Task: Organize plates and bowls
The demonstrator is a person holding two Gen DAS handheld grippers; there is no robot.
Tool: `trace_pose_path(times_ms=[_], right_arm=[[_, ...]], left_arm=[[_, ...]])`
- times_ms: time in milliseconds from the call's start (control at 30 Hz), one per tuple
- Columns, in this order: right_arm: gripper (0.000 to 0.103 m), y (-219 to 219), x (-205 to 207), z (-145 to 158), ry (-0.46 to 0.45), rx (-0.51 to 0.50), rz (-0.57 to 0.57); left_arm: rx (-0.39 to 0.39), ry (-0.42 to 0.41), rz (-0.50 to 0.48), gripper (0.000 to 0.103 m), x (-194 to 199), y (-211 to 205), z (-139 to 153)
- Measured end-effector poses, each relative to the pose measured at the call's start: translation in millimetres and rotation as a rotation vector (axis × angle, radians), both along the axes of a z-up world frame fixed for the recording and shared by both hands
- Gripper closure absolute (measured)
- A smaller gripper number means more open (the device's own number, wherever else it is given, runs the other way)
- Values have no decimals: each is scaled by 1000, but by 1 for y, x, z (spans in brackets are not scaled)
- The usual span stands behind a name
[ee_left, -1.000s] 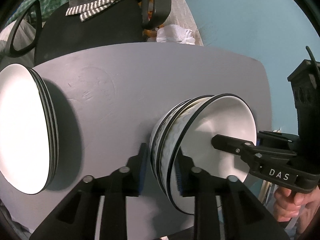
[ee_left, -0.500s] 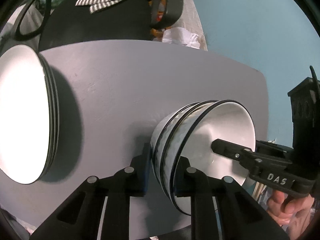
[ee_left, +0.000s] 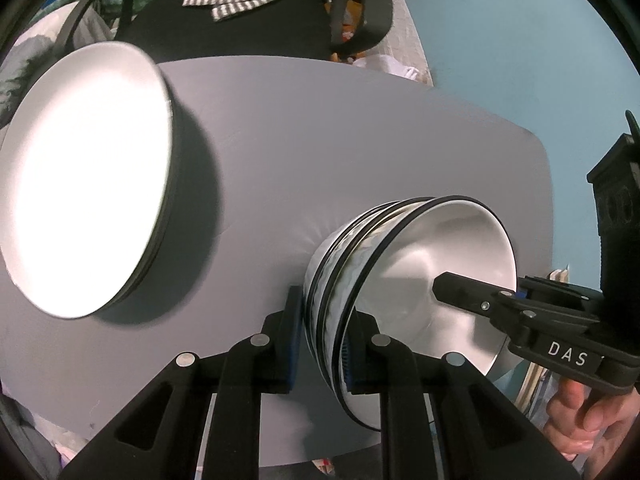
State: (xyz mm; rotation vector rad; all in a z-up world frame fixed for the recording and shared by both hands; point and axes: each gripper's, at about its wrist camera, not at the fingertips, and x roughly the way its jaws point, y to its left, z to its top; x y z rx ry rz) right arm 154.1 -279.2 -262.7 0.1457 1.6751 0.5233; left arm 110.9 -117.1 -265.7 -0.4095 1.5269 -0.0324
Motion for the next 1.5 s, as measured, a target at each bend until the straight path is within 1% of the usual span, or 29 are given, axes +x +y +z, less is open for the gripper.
trace_pose_path(times_ms=[200,367,433,600,733,900,1100,1167,1333,1500], right_arm=[[81,18,-5,4,-3,-4,36],[81,37,-6,13,-21,2,54],[81,46,-6,17,-28,4,65],[81,67,-5,29,-49,20,86],[81,87,0,44,-84,30,114],[81,113,8,53,-117,44,147],[81,147,16,54,-128,49,186],[81,160,18,52,-128,48,203],[81,189,27,37,-102,43,226],[81,204,34,23,-64,41,224]], left_arm=[[14,-10,28,88,-8,14,5],[17,-24,59,88,-20,31,17],[21,-31,72,88,-17,33,21],[35,-58,99,88,-18,54,41],[52,-88,115,88,-17,72,57],[67,-113,138,88,-14,96,68],[93,-115,165,87,-15,133,66],[103,-109,170,87,-14,145,61],[125,-84,186,87,-7,167,47],[114,-66,212,87,-3,185,35]])
